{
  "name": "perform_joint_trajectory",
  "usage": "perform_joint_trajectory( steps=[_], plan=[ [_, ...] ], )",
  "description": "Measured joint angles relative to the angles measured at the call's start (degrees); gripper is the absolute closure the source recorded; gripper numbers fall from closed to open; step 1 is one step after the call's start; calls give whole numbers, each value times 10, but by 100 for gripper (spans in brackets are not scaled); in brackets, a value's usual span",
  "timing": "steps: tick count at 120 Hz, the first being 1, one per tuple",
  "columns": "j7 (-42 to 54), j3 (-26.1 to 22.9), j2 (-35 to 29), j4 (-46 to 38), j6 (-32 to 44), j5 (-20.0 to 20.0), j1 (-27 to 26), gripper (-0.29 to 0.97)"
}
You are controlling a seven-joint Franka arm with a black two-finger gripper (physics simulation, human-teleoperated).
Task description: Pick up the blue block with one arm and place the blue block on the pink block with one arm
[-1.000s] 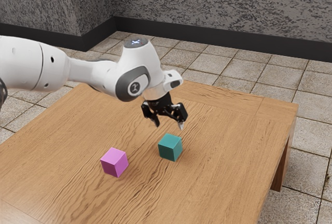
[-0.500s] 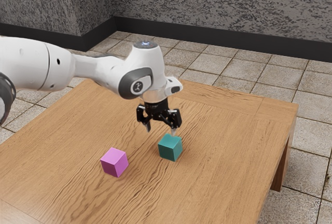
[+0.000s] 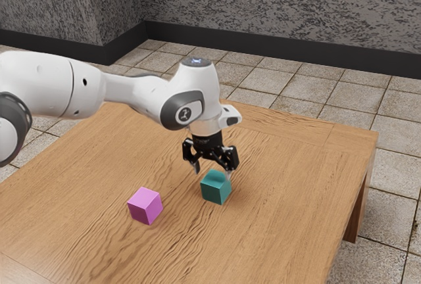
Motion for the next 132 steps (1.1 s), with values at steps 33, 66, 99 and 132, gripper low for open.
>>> perform_joint_trajectory(
  steps=[33, 66, 99, 132],
  plan=[
    [27, 0, 18, -3, 16, -2, 1, 0],
    [51, 1, 26, -6, 32, -2, 3, 0],
    [69, 12, 36, -7, 44, 0, 3, 2],
    [81, 12, 42, -7, 47, 4, 3, 10]
  ],
)
